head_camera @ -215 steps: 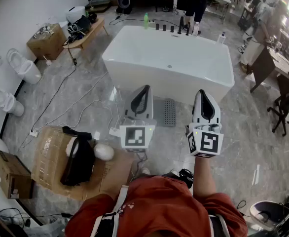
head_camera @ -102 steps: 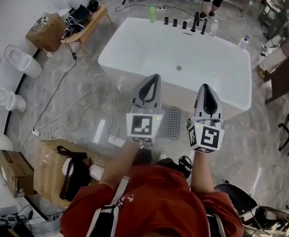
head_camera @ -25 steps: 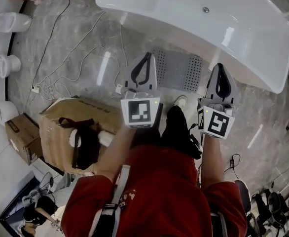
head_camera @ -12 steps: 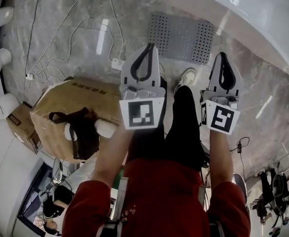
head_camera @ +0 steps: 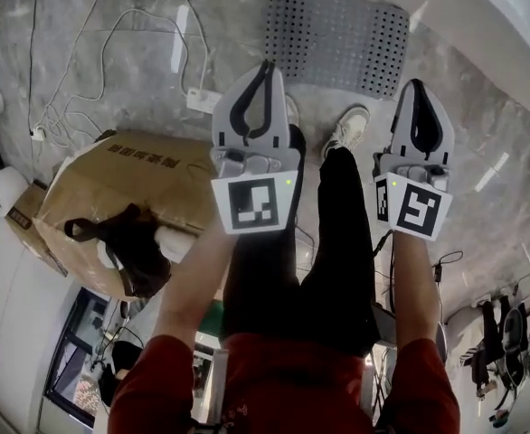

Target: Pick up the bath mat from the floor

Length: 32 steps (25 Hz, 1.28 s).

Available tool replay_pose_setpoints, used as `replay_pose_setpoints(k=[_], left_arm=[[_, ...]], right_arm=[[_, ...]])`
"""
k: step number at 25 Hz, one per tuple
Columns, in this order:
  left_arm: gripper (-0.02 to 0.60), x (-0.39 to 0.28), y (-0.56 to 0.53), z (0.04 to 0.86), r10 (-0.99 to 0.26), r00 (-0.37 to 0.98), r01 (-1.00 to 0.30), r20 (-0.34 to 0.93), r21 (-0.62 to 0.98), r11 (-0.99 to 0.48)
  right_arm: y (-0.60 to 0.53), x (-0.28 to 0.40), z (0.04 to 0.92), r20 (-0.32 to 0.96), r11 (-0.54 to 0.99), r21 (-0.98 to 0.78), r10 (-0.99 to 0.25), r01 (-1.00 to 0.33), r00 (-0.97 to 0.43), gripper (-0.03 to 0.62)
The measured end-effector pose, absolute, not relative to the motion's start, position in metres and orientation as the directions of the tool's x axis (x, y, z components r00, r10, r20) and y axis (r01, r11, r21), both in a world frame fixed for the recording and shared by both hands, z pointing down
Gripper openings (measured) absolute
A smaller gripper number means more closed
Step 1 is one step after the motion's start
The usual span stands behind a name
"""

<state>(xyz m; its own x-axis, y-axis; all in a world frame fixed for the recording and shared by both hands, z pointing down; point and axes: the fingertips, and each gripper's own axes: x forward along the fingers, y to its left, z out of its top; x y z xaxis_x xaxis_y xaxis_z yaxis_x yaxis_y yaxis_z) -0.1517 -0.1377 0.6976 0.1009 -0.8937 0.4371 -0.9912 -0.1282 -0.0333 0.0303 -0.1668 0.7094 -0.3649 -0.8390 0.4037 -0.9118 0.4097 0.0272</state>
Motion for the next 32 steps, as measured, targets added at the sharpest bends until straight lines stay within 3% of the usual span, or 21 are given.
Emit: replay_pose_setpoints(k=[18, 32], left_arm=[[0.017, -0.165, -0.147, 0.959, -0.842, 0.103, -0.985, 0.529, -0.061, -0.159], [0.018, -0.190, -0.125, 1.118, -0.699, 0.053, -0.988, 0.713, -0.062, -0.138]], right_arm=[[-0.172, 0.073, 0.959, 0.536, 0.360, 0.080, -0.802, -0.929, -0.264, 0.012], [-0.162, 0.099, 1.112, 0.709, 0.340, 0.044, -0.673, -0.939, -0.210, 0.014]])
